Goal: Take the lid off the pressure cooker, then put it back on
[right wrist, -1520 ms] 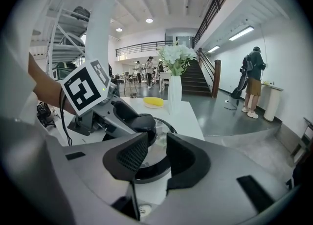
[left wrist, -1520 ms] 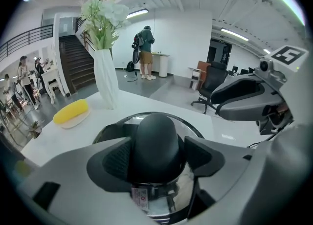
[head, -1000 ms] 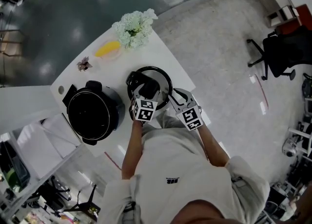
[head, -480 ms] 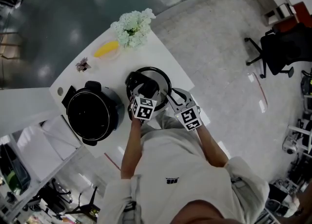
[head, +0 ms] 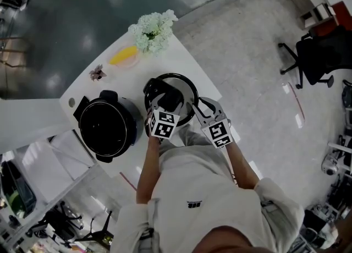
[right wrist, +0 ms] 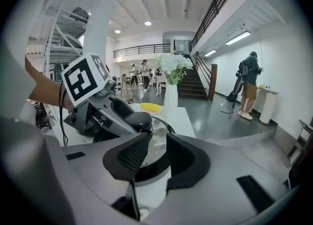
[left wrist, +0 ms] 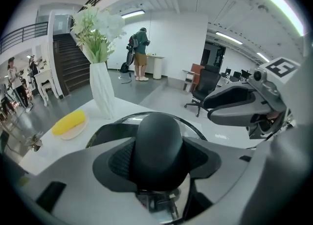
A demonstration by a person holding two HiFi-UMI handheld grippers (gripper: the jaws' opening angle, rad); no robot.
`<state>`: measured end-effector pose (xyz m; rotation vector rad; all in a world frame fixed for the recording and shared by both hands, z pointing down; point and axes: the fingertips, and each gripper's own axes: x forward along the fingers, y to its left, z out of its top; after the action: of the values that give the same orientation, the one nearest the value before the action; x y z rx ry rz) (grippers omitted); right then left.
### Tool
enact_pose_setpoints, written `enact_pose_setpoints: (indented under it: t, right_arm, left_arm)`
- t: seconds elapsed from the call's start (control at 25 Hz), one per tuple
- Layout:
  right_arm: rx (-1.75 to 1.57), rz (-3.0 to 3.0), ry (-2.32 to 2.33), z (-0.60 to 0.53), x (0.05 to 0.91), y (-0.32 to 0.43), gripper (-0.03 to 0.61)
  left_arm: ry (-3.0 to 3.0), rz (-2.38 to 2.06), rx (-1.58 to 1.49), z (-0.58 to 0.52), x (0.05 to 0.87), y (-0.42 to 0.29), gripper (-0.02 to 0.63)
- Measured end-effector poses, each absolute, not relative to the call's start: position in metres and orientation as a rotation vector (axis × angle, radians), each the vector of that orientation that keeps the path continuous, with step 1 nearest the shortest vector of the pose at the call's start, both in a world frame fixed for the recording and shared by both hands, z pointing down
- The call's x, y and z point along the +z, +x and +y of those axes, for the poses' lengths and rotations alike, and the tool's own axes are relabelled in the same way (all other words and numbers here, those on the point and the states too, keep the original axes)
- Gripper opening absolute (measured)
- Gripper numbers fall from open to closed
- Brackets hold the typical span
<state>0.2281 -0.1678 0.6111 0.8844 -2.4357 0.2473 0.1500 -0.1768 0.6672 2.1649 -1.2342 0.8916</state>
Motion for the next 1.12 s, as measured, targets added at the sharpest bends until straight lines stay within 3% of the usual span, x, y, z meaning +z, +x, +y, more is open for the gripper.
enact_pose_setpoints:
  t: [0.56,1.12]
  right_arm:
    - [0.151,-2.516,0.893,-0.162,0.531,0.209,0.120]
    - [0.045,-2.602,0.821,-0.141,0.461,0.149,0.120]
  left_arm:
    - [2.307,-1.170,0.876,-0.163,0.571,0.145,0.285]
    - [2.346,-1.161,0.863,-0.140,0.491,0.095,0.287]
